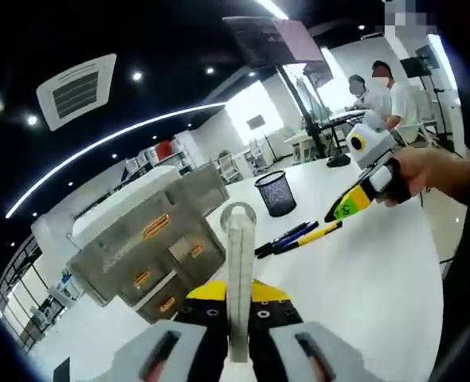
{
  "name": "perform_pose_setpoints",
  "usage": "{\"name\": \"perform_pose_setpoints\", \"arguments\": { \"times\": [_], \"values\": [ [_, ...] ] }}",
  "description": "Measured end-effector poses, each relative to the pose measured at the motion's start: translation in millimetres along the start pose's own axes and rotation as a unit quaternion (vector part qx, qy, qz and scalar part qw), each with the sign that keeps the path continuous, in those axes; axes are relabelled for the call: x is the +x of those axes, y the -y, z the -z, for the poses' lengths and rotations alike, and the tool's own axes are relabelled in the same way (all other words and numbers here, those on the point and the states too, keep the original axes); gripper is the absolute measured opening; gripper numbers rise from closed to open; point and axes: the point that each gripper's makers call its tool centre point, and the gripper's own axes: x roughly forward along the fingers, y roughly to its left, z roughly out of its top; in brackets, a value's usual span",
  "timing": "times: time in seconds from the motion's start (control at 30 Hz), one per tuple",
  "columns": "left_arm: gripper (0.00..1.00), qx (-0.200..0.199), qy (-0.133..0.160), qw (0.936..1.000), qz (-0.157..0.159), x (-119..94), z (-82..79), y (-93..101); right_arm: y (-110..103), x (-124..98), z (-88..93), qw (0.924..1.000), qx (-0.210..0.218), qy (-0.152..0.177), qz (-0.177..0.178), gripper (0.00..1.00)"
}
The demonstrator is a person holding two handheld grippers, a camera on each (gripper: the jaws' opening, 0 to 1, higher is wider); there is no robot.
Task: Pick up the scattered pens and sticky notes one by one and arrange them into an orderly layout on the desk, lining the pens up parallel to each other and squaring the sticky note stack until the whole desk area is clear and organized
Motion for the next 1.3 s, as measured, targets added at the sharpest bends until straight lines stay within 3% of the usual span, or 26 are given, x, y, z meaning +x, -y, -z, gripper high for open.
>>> {"name": "perform_pose_setpoints", "arguments": {
  "times": [0.3, 0.4, 0.6, 0.87, 1.0, 1.3],
  "values": [
    [0.07, 0.062, 0.015, 0.9977, 0.023, -14, -24.2, 4.3, 2, 0, -7.2, 0.9999, -0.004, 0.010, 0.009, 0.16],
    [0.07, 0.099, 0.018, 0.9947, 0.022, -20, -32.2, 3.2, 0, 2, -5.9, 0.9999, -0.009, 0.005, 0.003, 0.16],
    [0.07, 0.138, 0.018, 0.9901, 0.016, -25, -39.1, -7.8, -6, 8, -5.5, 0.9999, -0.015, 0.004, -0.003, 0.16],
    [0.07, 0.194, 0.026, 0.9807, 0.005, -34, -51.3, -27.7, -15, 11, 6.3, 0.9988, -0.042, -0.025, -0.011, 0.15],
    [0.07, 0.225, 0.025, 0.9740, -0.006, -36, -58.0, -39.2, -16, 10, 6.7, 0.9994, -0.017, -0.022, -0.021, 0.15],
    [0.07, 0.244, 0.037, 0.9689, -0.018, -44, -73.8, -58.7, -18, 9, 4.6, 0.9994, -0.023, -0.022, -0.015, 0.14]
  ]
}}
